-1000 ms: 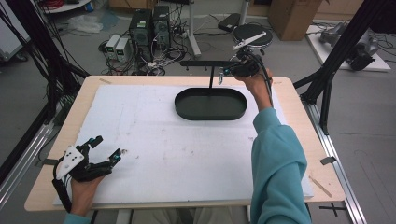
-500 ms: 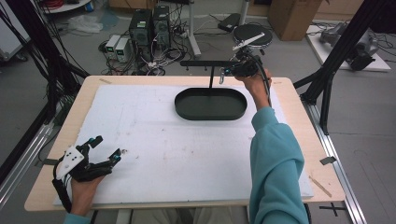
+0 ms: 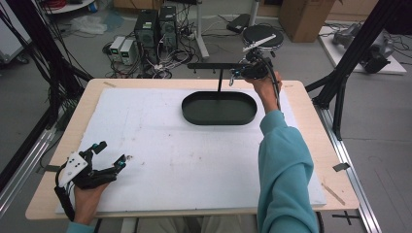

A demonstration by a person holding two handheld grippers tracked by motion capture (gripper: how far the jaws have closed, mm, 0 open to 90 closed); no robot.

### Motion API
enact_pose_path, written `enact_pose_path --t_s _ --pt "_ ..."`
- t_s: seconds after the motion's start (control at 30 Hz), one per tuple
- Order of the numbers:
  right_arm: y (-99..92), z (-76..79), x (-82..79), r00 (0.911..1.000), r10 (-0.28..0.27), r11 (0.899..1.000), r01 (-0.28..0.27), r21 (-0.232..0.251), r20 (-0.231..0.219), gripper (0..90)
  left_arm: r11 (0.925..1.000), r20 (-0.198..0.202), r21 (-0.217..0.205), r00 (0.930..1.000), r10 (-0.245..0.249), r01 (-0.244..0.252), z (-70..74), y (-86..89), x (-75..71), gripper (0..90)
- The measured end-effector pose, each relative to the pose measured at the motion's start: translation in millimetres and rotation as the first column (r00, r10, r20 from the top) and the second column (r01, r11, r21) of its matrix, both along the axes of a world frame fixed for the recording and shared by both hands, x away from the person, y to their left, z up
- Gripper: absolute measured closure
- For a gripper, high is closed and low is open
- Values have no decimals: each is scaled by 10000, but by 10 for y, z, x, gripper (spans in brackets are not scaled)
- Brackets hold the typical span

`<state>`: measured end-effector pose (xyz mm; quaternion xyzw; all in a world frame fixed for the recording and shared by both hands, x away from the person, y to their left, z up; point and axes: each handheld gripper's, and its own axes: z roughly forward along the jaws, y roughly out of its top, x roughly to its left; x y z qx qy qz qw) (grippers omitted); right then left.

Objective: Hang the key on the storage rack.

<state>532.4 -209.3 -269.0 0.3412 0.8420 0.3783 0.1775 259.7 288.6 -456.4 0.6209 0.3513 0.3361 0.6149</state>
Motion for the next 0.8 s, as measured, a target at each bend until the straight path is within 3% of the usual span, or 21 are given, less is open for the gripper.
enact_pose_path --t_s 0.23,0.4,0.43,0.47,0.5,0.53,0.57,0.6,0.63,0.73,0.8 --pt "-24 -13 29 9996 -154 9999 155 -65 240 886 10000 2 4 10000 16 -16 -1 -1 3 129" --pt "-24 -11 33 9970 -317 9994 326 -126 704 832 10000 -4 29 10000 30 -30 0 0 0 130" --pt "-24 4 28 9921 -541 9985 548 -35 1128 684 10000 -9 21 10000 32 -32 0 0 0 129" --pt "-24 4 28 9921 -541 9985 548 -35 1128 684 10000 -1 21 10000 24 -24 1 -1 -1 129" --pt "-31 9 20 9871 -851 9963 831 205 1355 537 10000 -1 25 10000 26 -26 0 -1 -1 129" --pt "-31 9 20 9871 -851 9963 831 205 1355 537 10000 -6 20 10000 22 -22 1 -1 -2 129" --pt "-32 6 14 9851 -990 9950 962 261 1406 430 10000 -8 8 10000 20 -20 0 -1 -1 129" --pt "-35 0 4 9826 -1170 9930 1136 315 1446 249 10000 -10 -38 10000 29 -29 0 -1 1 129" --pt "-36 -2 -19 9825 -1217 9920 1156 510 1406 164 10000 -35 -53 10000 38 -38 -1 1 2 129" --pt "-62 -8 -112 9794 -1053 9898 865 1130 1725 29 10000 -46 -53 10000 32 -32 0 2 3 129" --pt "-66 -8 -137 9800 -1053 9884 845 1262 1686 7 10000 -66 -78 10000 43 -43 0 1 5 129"
